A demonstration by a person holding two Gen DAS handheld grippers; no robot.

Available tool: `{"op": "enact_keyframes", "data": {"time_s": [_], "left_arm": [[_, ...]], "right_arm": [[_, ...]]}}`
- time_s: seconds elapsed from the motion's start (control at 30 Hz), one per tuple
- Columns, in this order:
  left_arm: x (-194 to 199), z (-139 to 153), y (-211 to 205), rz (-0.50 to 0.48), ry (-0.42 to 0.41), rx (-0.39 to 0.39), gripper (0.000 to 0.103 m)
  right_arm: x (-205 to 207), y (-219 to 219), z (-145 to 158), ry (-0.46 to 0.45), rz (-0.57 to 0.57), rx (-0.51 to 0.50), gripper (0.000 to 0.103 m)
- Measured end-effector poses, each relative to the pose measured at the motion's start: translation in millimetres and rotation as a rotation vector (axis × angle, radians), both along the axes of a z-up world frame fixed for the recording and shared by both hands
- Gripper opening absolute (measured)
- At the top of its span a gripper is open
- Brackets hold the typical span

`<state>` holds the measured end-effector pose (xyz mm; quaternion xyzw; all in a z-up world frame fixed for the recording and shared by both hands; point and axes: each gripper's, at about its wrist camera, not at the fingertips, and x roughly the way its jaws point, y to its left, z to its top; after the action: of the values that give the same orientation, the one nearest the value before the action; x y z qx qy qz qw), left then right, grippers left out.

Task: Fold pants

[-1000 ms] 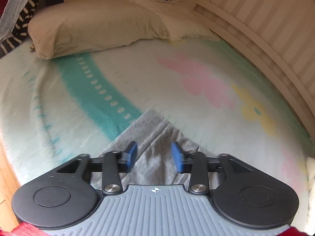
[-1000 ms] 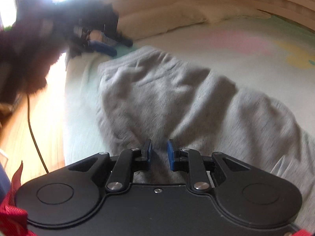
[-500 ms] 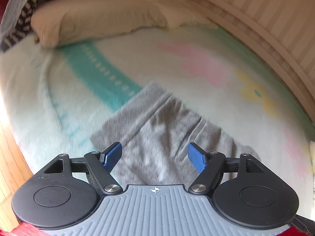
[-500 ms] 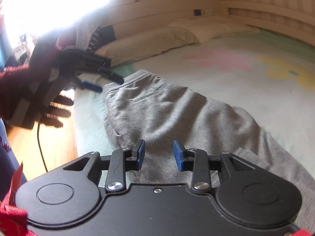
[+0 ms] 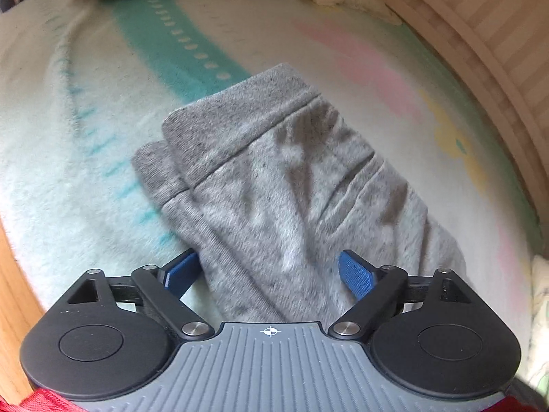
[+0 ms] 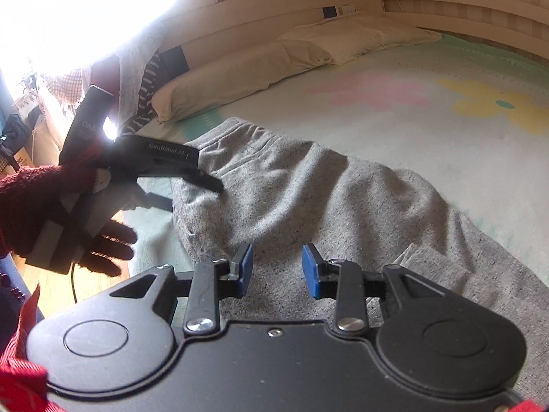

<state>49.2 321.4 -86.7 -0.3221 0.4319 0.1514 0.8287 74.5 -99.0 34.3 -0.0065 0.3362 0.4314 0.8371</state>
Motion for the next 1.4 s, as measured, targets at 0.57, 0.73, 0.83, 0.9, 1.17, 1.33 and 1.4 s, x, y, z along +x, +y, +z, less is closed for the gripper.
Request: {"op": "enact_keyframes", "data": {"time_s": [0.57, 0.73, 0.83, 0.9, 1.17, 1.33, 1.4], "left_arm": [[16.9, -9.0, 20.0, 0.119, -0.165, -0.083, 0.044], [11.3, 6.6, 18.6, 0.100, -0.193, -0.069, 0.018], [10.0, 32.7, -0.5, 0.057, -0.231, 0.019, 0.017], [8.4, 56.1, -18.3, 0.017, -0.279, 0.074, 0.017], [0.9, 137.9, -116.6, -0.244, -0.475, 0.245, 0.017], [4.1, 150.5, -196.5, -0.449, -0.542, 0.283, 0.017], [5.9, 145.5, -227.7, -0.528, -0.544, 0.280, 0.017]], "right_arm": [[5.6, -3.1, -11.5, 0.043, -0.031, 0.002, 0.044], [8.0, -10.9, -5.3, 0.051, -0.061, 0.031, 0.044], [14.4, -20.5, -2.1, 0.077, -0.103, 0.059, 0.044], [19.5, -28.4, 1.8, 0.083, -0.139, 0.057, 0.044], [42.1, -79.9, 30.5, 0.128, -0.270, 0.078, 0.044], [51.8, -119.9, 44.1, 0.194, -0.335, 0.085, 0.045], [52.4, -136.3, 44.7, 0.226, -0.354, 0.082, 0.045]]}}
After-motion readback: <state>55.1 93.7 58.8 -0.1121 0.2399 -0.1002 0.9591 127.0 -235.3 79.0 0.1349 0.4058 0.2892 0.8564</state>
